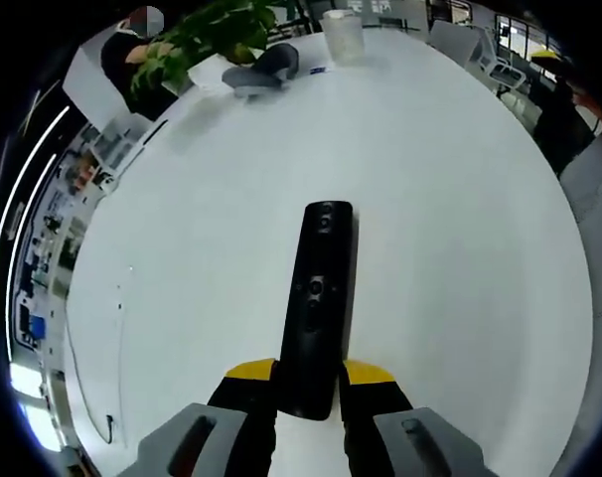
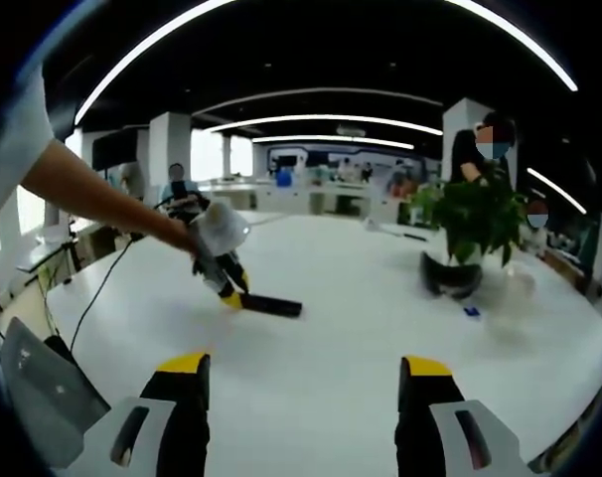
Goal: Press the specified remote control buttons in sequence, fully releasing each button before pressing the next.
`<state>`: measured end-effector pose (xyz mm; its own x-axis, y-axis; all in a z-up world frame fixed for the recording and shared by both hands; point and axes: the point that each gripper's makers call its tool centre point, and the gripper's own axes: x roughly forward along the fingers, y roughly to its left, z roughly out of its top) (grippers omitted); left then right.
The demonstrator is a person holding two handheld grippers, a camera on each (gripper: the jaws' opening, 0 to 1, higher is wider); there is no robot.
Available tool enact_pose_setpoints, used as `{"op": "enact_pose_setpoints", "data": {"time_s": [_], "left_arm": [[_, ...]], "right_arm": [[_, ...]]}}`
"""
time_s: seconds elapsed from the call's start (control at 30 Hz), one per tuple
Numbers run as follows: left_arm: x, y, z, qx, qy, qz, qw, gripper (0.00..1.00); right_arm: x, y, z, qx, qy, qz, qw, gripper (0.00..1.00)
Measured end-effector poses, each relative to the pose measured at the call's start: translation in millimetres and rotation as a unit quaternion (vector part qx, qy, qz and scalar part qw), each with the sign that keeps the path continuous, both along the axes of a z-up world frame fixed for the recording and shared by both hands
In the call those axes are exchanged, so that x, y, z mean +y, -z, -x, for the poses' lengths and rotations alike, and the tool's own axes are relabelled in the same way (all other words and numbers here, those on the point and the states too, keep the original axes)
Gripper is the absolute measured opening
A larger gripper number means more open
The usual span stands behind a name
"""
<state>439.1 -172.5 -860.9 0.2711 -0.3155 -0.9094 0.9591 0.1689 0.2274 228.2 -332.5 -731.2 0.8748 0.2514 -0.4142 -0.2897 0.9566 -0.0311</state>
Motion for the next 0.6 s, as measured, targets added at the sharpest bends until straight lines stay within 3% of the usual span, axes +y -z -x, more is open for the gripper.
{"op": "enact_pose_setpoints", "data": {"time_s": [0.2, 0.3, 0.43, 0.5, 0.6], "left_arm": [[0.6, 1.2, -0.1, 0.028, -0.002, 0.015, 0.9995, 0.23], [2.8, 2.5, -1.8, 0.049, -0.052, 0.034, 0.9969, 0.25], [5.4, 1.1, -1.5, 0.042, -0.050, 0.059, 0.9961, 0.26], [8.3, -0.2, -8.2, 0.029, -0.086, 0.076, 0.9930, 0.31], [13.0, -0.4, -10.7, 0.035, -0.138, 0.098, 0.9849, 0.38]], "right_arm": [[0.6, 0.4, 0.4, 0.000, -0.002, 0.001, 1.0000, 0.76], [0.9, -0.4, 0.7, -0.001, -0.002, 0.001, 1.0000, 0.76], [2.1, -2.5, 0.9, -0.005, -0.004, -0.005, 1.0000, 0.77], [1.8, -4.1, 0.6, -0.009, -0.003, -0.008, 0.9999, 0.78], [2.0, -5.1, 0.2, -0.010, -0.003, -0.011, 0.9999, 0.78]]}}
